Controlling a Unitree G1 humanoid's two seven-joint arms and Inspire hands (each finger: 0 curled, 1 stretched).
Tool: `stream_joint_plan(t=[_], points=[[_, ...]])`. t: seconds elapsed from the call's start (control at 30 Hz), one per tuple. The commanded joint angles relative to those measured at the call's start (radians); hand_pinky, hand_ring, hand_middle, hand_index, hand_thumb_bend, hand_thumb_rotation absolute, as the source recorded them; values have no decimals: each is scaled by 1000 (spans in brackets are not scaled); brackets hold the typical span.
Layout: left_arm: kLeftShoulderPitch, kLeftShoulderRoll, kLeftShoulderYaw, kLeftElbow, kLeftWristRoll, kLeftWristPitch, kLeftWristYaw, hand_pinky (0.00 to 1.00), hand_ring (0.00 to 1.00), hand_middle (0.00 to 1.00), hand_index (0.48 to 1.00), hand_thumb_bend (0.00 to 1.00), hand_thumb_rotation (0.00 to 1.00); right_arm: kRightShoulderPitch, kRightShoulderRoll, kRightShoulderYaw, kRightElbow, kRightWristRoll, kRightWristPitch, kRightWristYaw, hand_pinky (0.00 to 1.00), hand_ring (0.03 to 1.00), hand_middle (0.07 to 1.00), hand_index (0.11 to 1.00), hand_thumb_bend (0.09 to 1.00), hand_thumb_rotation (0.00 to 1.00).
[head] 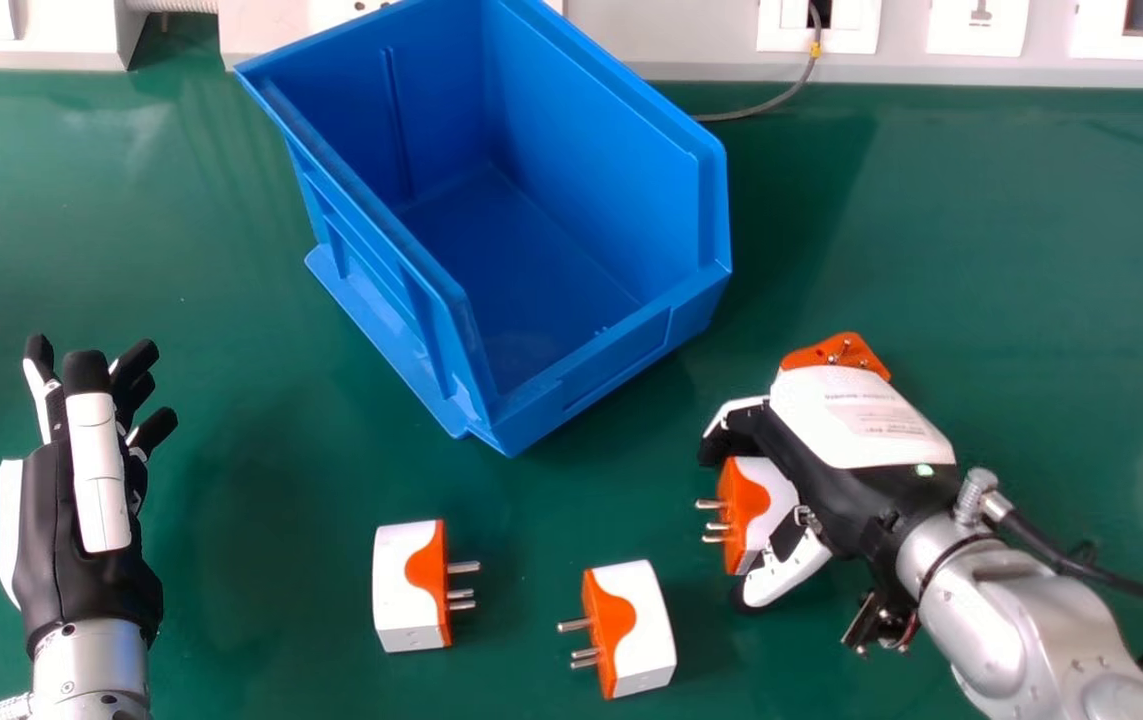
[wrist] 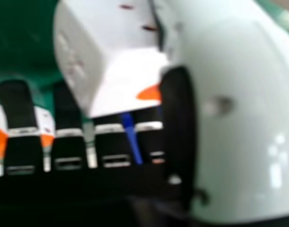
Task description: Pick all objects and put in blue box
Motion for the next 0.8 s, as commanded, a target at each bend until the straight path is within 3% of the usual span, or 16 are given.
stream_joint_plan(t=[0.0, 0.13, 0.47, 0.77], points=[[-5, 9, 4, -18, -5, -9, -3, 870, 918, 876, 956, 974, 969, 46, -20, -22, 44, 13, 30, 25, 450, 489, 610, 630, 618, 57], [-5, 9, 5, -17, -5, -9, -2, 871, 918, 876, 956, 978, 969, 47, -15, -33, 45, 24, 22, 25, 425, 440, 563, 593, 565, 29], [-7, 9, 4, -15, -1, -10, 3, 867, 915, 875, 956, 981, 970, 50, -12, -47, 64, 52, -43, -36, 404, 408, 534, 555, 528, 9], [-5, 11, 3, -18, 0, -8, 2, 865, 914, 874, 955, 982, 970, 63, 3, -75, 101, 80, -172, -182, 365, 392, 521, 540, 517, 3]])
